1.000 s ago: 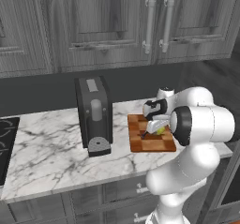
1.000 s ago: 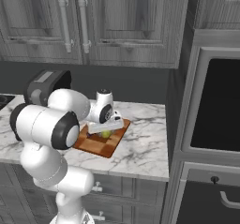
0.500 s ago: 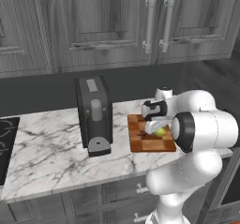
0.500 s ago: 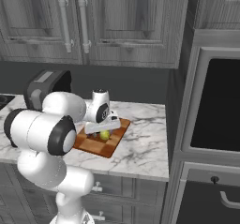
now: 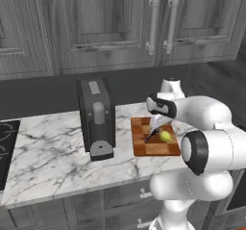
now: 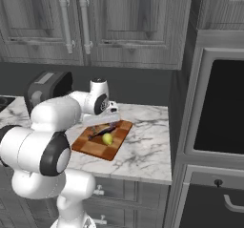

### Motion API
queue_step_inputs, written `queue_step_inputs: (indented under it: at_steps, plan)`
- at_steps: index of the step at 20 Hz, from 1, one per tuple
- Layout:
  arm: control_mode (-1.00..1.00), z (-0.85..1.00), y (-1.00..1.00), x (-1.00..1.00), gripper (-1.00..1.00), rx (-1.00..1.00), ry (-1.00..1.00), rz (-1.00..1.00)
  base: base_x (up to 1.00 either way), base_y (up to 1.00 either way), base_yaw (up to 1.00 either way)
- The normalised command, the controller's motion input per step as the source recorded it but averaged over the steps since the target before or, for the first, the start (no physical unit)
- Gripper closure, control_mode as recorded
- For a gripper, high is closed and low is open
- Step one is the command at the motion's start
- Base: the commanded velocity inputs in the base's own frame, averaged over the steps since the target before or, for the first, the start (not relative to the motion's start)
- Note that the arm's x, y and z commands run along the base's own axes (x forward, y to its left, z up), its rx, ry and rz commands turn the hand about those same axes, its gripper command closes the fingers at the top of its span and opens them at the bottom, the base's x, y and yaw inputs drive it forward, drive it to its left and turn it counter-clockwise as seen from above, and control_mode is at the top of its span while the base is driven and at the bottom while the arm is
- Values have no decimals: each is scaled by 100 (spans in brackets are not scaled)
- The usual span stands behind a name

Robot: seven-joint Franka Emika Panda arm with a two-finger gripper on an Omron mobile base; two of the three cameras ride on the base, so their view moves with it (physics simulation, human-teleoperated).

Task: Retrieve a lemon from the fridge and place it on the cutting board with the fish.

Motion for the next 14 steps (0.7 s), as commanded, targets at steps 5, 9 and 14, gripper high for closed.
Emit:
queue_step_inputs:
  at_steps: [5, 9, 14]
  plan:
    - [-100, 4, 0, -62, -100, 1, -9, -4, 0, 0, 0]
    - [-100, 0, 0, -74, -100, 0, 0, -9, 0, 0, 0]
    - [-100, 34, 4, -62, -100, 0, 0, -10, 0, 0, 0]
